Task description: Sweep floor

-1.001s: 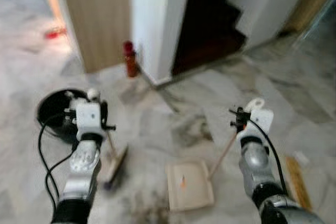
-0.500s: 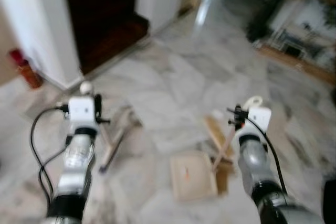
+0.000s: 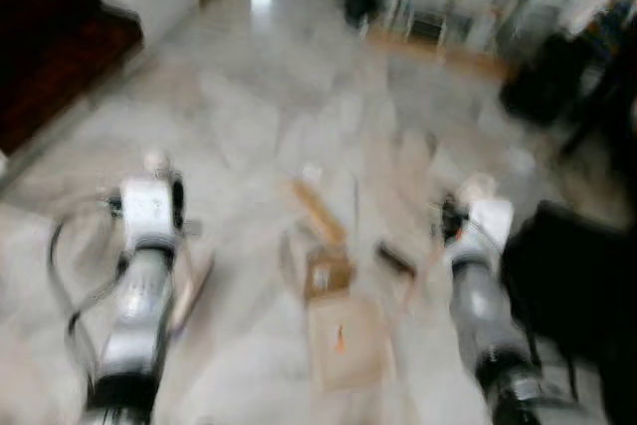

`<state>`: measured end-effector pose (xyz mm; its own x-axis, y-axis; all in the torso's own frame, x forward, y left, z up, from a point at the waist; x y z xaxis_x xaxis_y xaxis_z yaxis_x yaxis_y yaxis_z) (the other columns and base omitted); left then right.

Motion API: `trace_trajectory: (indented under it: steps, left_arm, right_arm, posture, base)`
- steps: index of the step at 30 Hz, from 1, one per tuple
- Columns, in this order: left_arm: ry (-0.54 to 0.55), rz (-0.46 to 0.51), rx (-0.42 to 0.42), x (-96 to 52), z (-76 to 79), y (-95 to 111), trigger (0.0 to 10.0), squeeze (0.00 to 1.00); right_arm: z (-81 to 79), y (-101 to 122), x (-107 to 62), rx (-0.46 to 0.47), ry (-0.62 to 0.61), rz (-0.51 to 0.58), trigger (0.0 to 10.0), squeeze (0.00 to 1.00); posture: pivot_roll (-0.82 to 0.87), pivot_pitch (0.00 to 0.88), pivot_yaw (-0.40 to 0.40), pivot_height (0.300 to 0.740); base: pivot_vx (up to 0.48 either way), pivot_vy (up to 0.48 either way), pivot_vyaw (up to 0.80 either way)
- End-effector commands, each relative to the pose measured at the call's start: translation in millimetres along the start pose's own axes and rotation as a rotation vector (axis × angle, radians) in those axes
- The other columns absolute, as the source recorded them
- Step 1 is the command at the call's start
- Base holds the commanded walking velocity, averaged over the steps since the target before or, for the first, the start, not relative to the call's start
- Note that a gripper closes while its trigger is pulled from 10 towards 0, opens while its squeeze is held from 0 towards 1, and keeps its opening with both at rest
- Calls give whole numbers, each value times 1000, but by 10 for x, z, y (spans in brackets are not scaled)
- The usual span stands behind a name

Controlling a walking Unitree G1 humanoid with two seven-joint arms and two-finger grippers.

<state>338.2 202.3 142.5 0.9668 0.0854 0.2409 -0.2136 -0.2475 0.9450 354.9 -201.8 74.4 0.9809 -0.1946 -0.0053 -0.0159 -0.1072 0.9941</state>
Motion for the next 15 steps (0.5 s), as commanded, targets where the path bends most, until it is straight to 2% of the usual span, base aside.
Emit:
trace_trajectory:
  steps: [1,7,15]
  left_arm:
    - [-4,54,-7,44,-8,126,10000,0]
    - [-37,65,-34,47,65,166,10000,0]
    - [-78,66,-40,24,139,169,10000,0]
  right_arm:
    - [-4,163,61,1,-1,70,10000,0]
    - [62,191,63,-2,-20,84,10000,0]
    - [59,186,61,4,-27,83,10000,0]
  posture:
    - [100,104,-130,740]
    - [98,110,-129,740]
    - [99,114,-125,740]
  base:
    - [0,0,0]
    - [0,0,0]
    - [0,0,0]
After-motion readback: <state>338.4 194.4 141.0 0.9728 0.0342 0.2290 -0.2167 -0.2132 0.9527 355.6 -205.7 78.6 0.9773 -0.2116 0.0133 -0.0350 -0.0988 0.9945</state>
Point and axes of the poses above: a point about 5 cm out from each wrist's last joint towards the gripper, its own x axis pointing out of the wrist towards the gripper, its own y axis along the axis of the wrist's last joint, z = x × y, the point moved 2 cm from there along x, pointing out of the wrist towards the gripper, and after that the axes turned 5 degrees about x, right-handed, at the moved point
